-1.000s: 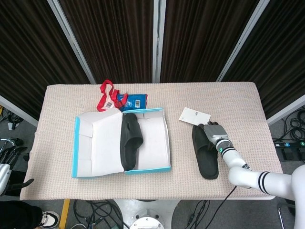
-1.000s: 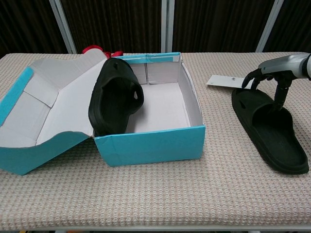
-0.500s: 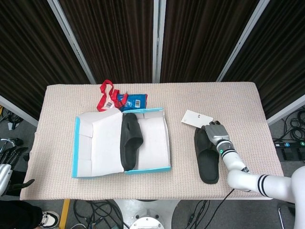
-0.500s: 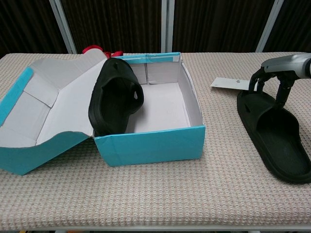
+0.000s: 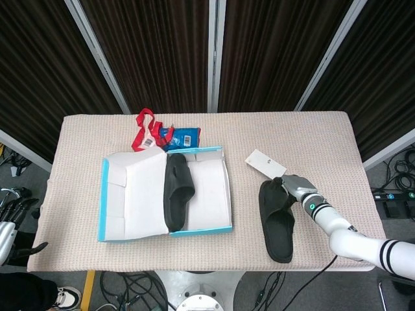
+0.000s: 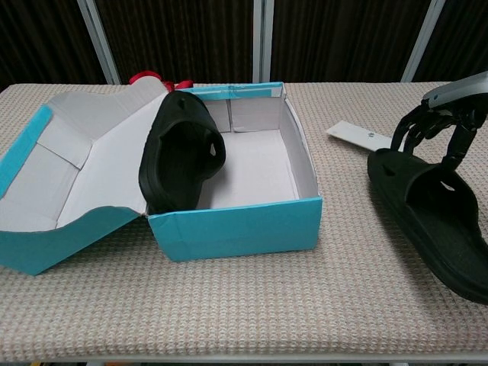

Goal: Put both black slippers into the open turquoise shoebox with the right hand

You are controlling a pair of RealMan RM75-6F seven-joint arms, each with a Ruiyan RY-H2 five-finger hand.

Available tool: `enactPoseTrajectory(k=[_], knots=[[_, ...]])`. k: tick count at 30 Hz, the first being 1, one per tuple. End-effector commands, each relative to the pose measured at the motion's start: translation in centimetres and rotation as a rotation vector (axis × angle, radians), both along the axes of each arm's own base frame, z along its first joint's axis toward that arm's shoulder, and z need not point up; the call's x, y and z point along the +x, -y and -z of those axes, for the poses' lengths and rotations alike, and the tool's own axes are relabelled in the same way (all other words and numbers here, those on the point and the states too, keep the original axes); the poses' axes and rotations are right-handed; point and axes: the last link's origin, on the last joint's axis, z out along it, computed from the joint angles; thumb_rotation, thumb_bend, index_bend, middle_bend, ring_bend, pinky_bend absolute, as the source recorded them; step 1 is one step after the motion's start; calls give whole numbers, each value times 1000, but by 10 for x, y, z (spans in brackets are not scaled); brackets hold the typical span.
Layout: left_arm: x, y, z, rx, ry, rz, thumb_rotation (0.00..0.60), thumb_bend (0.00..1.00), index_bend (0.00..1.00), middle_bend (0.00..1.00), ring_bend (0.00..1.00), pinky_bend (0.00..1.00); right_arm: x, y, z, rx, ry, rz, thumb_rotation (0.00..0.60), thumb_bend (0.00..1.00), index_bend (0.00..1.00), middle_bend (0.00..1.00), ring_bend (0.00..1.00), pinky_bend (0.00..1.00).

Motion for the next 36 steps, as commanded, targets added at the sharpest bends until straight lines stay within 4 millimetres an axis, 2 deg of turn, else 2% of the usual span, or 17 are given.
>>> enactPoseTrajectory(k=[1, 6, 13, 22, 28, 36], knots=[[1, 0, 0, -1, -2, 1, 600, 50, 119, 123, 30, 67, 3, -5, -5, 47, 48, 26, 600, 116, 533, 485, 145, 88], [3, 1, -2, 4, -1, 3, 600, 50, 119, 123, 30, 67, 15, -4, -17, 44, 129, 25, 600, 121, 534, 486, 145, 91], [5, 1, -2, 7, 9, 4, 600, 50, 118, 123, 30, 66, 31, -3, -36, -137, 311, -9, 600, 133, 536, 488, 152, 111], [5, 0, -4, 12, 22, 2, 600, 50, 118, 123, 30, 66, 61, 2, -54, -239, 516, -83, 600, 134, 544, 498, 163, 119], [2, 1, -5, 14, 26, -7, 600, 50, 119, 124, 30, 66, 83, 9, -39, -252, 688, -120, 600, 134, 544, 498, 164, 126], [-3, 3, -8, 26, 27, -16, 600, 51, 119, 123, 30, 66, 88, 22, 0, -257, 762, -132, 600, 131, 545, 498, 164, 133]])
